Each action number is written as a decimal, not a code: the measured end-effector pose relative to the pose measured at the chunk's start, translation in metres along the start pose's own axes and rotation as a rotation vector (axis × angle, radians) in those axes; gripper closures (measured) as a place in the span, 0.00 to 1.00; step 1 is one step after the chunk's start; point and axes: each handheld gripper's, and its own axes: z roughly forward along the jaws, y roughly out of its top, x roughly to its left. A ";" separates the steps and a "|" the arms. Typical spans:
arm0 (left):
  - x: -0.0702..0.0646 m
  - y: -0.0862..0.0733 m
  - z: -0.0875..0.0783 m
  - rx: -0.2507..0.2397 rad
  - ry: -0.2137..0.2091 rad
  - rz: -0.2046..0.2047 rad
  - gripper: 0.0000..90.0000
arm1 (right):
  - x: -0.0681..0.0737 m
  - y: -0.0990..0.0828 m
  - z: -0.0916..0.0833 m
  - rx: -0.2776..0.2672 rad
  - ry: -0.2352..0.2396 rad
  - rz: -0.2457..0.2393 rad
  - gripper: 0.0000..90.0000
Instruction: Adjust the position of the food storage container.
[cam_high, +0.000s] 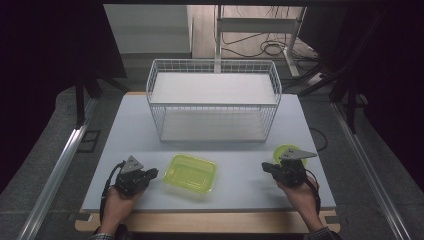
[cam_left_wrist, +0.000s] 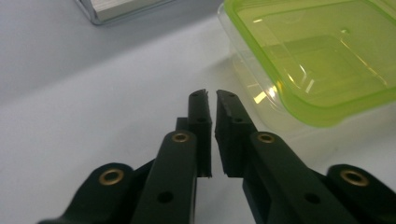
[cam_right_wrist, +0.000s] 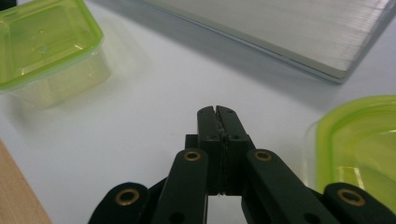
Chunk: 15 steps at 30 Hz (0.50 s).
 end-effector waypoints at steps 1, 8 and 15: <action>0.001 0.001 0.002 0.000 -0.008 -0.002 0.96 | 0.002 0.000 0.001 0.002 0.003 0.000 0.99; 0.006 0.009 0.018 0.019 -0.079 -0.011 0.97 | 0.009 0.000 0.005 0.010 0.021 -0.003 0.99; -0.010 0.011 0.025 0.074 -0.086 0.054 0.96 | 0.022 -0.001 0.011 0.039 0.059 -0.029 0.98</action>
